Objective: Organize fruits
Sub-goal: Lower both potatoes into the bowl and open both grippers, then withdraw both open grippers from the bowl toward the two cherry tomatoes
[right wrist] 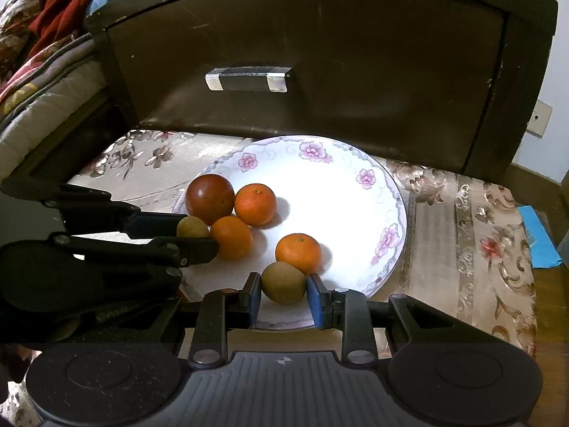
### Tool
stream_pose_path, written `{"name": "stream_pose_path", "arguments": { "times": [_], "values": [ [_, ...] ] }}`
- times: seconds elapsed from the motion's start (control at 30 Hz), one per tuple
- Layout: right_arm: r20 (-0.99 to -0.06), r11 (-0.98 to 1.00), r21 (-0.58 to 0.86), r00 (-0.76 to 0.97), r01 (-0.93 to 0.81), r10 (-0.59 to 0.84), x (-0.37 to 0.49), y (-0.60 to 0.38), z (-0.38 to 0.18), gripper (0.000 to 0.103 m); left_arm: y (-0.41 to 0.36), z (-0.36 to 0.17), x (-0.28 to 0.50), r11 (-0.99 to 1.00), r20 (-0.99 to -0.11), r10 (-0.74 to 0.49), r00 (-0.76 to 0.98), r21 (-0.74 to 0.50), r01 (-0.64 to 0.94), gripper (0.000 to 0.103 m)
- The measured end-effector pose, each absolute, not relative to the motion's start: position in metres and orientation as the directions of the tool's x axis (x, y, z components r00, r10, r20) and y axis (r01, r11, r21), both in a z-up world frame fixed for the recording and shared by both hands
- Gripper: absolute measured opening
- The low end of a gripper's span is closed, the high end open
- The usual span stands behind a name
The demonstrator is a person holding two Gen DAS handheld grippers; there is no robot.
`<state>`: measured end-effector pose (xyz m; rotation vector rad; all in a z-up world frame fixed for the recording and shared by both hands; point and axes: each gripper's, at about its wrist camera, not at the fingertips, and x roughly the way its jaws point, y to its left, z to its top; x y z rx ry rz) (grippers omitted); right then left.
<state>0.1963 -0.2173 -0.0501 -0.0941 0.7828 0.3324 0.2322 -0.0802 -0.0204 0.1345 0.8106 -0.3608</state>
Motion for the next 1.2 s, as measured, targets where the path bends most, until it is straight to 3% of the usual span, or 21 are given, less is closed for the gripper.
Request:
{"name": "stream_pose_path", "arguments": {
  "times": [1.2],
  "values": [
    [-0.625, 0.942, 0.082, 0.719, -0.326, 0.303, 0.173, -0.219, -0.017, 0.030, -0.062, 0.019, 0.203, 0.939, -0.689, -0.269, 0.673, -0.033, 0.341, 0.036]
  ]
}}
